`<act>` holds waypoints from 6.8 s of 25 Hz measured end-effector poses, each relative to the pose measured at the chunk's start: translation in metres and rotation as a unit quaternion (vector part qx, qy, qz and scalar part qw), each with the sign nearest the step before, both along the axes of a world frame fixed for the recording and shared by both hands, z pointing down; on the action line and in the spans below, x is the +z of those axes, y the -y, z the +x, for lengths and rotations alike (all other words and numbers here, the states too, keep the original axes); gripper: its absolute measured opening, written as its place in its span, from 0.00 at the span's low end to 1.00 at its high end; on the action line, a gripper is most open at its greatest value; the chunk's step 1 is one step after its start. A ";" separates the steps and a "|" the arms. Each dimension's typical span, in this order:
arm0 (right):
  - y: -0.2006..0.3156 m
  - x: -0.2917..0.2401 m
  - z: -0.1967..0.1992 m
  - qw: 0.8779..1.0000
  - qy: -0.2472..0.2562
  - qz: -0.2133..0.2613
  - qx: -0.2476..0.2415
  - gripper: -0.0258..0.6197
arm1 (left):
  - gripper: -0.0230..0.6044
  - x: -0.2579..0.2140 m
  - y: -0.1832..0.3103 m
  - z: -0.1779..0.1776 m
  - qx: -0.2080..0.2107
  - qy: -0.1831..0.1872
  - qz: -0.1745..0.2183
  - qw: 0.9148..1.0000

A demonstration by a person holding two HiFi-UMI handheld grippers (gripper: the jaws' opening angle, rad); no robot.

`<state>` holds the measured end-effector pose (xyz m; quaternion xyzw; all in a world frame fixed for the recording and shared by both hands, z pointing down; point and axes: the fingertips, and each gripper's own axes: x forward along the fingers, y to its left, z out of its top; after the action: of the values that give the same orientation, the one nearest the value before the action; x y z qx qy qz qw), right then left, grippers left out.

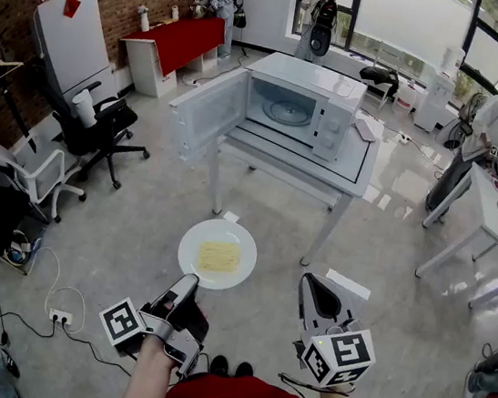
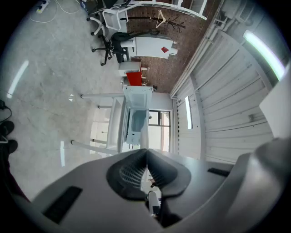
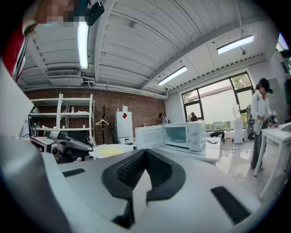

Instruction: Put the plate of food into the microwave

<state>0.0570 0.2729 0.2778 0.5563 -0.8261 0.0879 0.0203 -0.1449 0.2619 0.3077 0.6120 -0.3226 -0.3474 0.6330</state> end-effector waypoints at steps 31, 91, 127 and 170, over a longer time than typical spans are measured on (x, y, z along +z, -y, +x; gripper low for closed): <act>0.024 0.002 0.046 1.000 -0.003 0.000 -0.004 0.06 | 0.06 -0.012 0.042 0.042 -0.007 0.016 0.016 1.000; 0.419 0.075 0.041 0.997 -0.032 -0.068 0.034 0.06 | 0.06 0.068 0.447 0.119 0.105 -0.008 0.008 0.994; 0.516 0.082 0.053 0.997 -0.014 -0.017 0.068 0.06 | 0.06 0.059 0.634 0.199 0.111 0.043 0.078 0.990; 0.541 0.065 0.061 0.996 -0.055 -0.019 0.066 0.06 | 0.12 0.085 0.677 0.224 0.193 0.408 0.080 0.889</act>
<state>0.1178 -0.2682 0.3432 0.6130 -0.7834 0.0742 0.0710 0.0795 -0.4152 0.3926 0.7985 -0.3990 0.0378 0.4492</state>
